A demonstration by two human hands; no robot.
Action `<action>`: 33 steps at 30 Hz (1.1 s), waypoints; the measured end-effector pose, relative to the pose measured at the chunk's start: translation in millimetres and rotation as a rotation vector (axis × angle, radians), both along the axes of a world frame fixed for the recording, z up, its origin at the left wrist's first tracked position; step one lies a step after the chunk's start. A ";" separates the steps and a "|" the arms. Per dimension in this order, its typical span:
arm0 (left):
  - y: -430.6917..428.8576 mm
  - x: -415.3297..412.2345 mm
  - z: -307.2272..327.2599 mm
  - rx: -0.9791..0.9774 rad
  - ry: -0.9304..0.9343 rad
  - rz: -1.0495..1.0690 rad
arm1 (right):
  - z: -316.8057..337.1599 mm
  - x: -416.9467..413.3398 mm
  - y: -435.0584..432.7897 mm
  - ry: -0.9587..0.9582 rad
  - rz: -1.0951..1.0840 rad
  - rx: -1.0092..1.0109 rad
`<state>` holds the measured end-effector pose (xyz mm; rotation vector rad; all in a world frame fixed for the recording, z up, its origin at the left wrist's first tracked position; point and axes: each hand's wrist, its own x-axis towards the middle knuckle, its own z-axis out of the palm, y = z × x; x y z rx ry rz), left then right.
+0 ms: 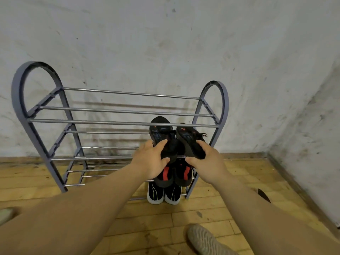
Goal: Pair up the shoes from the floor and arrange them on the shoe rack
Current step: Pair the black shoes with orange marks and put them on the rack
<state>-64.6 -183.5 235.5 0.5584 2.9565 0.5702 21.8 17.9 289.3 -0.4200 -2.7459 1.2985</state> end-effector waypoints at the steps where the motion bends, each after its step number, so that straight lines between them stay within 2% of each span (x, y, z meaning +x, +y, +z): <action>1: -2.3 -3.7 -8.7 -0.030 -0.017 -0.014 | -7.9 -6.4 1.3 -0.001 0.000 0.022; 7: -10.4 -15.3 -25.2 -0.036 -0.059 -0.041 | -32.4 -47.6 2.8 -0.022 -0.050 0.102; 11: -5.1 -14.6 -26.8 0.016 -0.071 -0.006 | -40.0 -72.5 0.6 -0.047 -0.091 0.269; 16: -0.5 -20.0 -34.1 0.132 -0.035 -0.010 | -57.2 -77.5 4.3 -0.148 -0.028 0.179; 22: 2.3 -21.6 -39.0 0.178 -0.036 -0.009 | -48.8 -68.3 9.5 -0.087 0.018 0.094; 27: 7.3 -19.5 -33.6 0.127 -0.100 -0.018 | -48.9 -61.3 13.8 -0.029 0.042 0.115; 33: 13.5 -15.5 -29.7 0.063 -0.116 -0.018 | -36.8 -35.5 17.3 -0.044 0.111 0.240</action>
